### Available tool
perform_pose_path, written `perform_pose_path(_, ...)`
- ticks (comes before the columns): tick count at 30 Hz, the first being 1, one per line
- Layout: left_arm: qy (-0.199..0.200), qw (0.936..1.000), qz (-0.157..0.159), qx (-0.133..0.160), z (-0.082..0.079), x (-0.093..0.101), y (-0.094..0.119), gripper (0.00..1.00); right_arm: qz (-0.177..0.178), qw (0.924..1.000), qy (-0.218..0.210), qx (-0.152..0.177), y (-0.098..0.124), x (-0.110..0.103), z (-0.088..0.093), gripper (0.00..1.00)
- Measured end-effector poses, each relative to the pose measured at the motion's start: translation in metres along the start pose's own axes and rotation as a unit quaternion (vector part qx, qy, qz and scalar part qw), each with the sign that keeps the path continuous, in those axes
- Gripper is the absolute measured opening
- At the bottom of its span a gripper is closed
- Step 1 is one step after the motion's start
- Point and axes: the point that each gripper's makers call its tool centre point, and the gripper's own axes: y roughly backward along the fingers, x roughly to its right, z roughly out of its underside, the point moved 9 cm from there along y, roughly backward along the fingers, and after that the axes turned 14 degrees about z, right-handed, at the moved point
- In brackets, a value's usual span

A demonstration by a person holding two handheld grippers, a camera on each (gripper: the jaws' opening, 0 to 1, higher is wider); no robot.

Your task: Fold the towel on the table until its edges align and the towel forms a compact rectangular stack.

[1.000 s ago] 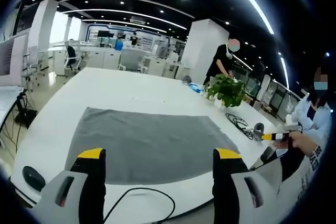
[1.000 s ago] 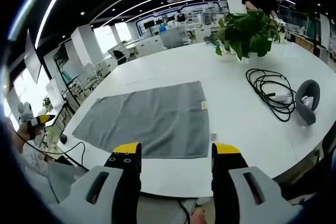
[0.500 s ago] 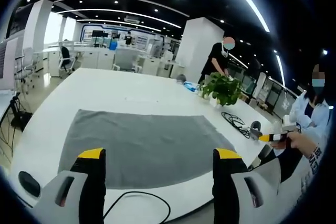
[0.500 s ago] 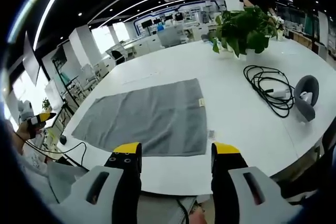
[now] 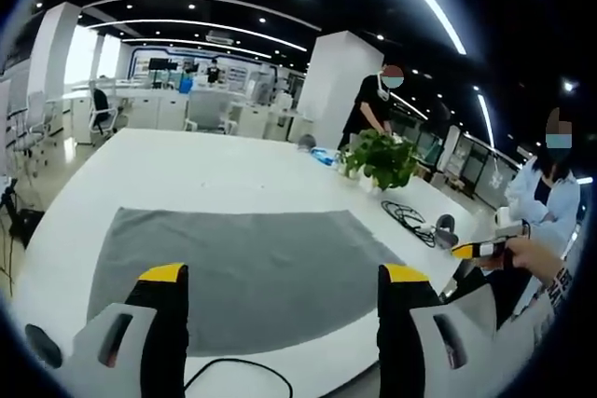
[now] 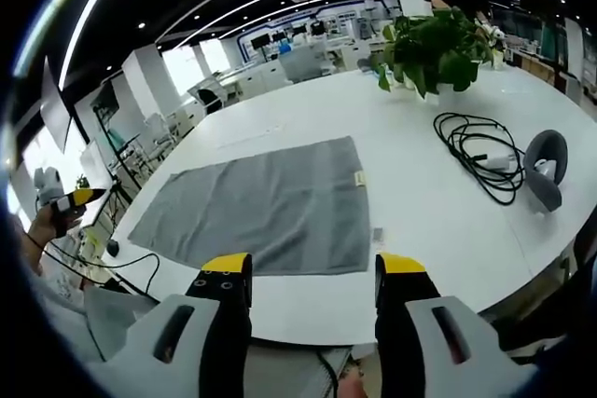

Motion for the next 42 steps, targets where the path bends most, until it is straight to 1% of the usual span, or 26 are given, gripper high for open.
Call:
perform_pose_path(3, -0.005, 1.0000, 0.008, 0.001, -0.004, 0.001, -0.006, 0.86, -0.001, 1.0000, -0.001, 0.000, 0.000, 0.000, 0.000, 0.52)
perform_pose_path(6, -0.014, 0.9997, 0.019, -0.004, -0.009, -0.006, -0.013, 0.86, -0.001, 1.0000, -0.001, 0.000, 0.000, 0.000, 0.000, 0.52)
perform_pose_path(11, -0.031, 0.9989, 0.033, -0.012, -0.016, -0.001, -0.026, 0.86, -0.003, 1.0000, -0.001, 0.000, -0.001, 0.001, 0.000, 0.52)
perform_pose_path(13, -0.040, 0.9982, 0.042, -0.017, -0.021, 0.003, -0.035, 0.85, -0.003, 1.0000, 0.000, 0.000, -0.001, 0.001, 0.000, 0.52)
perform_pose_path(17, -0.053, 0.9970, 0.054, -0.018, -0.028, 0.004, -0.047, 0.85, -0.004, 1.0000, 0.002, -0.001, -0.002, 0.001, 0.000, 0.52)
perform_pose_path(22, -0.071, 0.9942, 0.070, -0.039, -0.033, 0.006, -0.063, 0.84, -0.004, 1.0000, 0.001, -0.001, -0.002, 0.001, 0.000, 0.52)
perform_pose_path(27, -0.080, 0.9924, 0.083, -0.043, -0.041, 0.007, -0.079, 0.84, -0.003, 1.0000, -0.001, -0.001, -0.002, 0.002, 0.000, 0.51)
perform_pose_path(30, -0.085, 0.9911, 0.093, -0.044, -0.046, 0.014, -0.090, 0.83, -0.003, 1.0000, -0.002, -0.003, -0.004, 0.004, 0.001, 0.51)
perform_pose_path(31, -0.086, 0.9908, 0.095, -0.044, -0.046, 0.013, -0.091, 0.83, -0.003, 1.0000, -0.002, -0.004, -0.005, 0.005, 0.001, 0.51)
perform_pose_path(33, -0.089, 0.9891, 0.108, -0.044, -0.050, 0.015, -0.101, 0.83, -0.004, 1.0000, -0.003, -0.006, -0.004, 0.004, 0.001, 0.51)
perform_pose_path(35, -0.095, 0.9870, 0.119, -0.051, -0.052, 0.019, -0.110, 0.83, -0.004, 1.0000, -0.002, -0.007, -0.005, 0.006, 0.002, 0.51)
perform_pose_path(40, -0.113, 0.9829, 0.132, -0.061, -0.057, 0.027, -0.129, 0.83, -0.002, 0.9999, -0.005, -0.009, -0.006, 0.006, 0.002, 0.51)
perform_pose_path(42, -0.117, 0.9817, 0.137, -0.063, -0.059, 0.027, -0.136, 0.82, -0.001, 0.9999, -0.005, -0.011, -0.006, 0.007, 0.003, 0.51)
